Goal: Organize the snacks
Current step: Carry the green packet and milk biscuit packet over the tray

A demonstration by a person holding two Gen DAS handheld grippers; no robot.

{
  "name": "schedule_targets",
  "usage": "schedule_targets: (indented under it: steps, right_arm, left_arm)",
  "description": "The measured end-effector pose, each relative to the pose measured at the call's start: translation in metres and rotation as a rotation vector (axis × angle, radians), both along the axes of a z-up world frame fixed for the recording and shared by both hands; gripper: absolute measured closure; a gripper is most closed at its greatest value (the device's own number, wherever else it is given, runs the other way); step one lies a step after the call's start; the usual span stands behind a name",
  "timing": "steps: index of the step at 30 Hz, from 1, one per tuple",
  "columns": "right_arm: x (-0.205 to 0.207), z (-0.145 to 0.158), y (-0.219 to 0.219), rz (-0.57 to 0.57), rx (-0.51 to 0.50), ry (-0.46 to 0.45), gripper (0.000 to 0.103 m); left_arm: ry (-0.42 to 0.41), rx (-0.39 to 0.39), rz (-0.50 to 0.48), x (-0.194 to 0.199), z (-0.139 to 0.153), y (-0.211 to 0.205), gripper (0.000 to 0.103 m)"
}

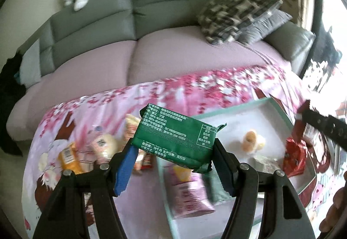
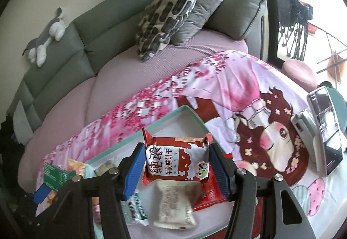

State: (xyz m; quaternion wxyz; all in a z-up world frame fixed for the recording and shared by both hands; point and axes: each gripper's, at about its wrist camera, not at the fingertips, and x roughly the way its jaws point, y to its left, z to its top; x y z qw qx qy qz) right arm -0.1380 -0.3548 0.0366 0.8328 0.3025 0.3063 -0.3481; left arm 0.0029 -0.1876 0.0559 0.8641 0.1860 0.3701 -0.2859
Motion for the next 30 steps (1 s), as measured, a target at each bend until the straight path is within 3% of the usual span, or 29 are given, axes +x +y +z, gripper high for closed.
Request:
schedule_targets:
  steps: [12,30]
  right_arm:
    - [0.024,-0.032,-0.010,0.045,-0.007,0.053,0.041]
    - [0.037,-0.057,-0.012,0.045,0.025,0.139,0.041]
  left_arm:
    - [0.028,0.044,-0.071,-0.010,-0.041,-0.038,0.034]
    - [0.030,0.031,-0.051,0.003,-0.051,-0.042,0.033]
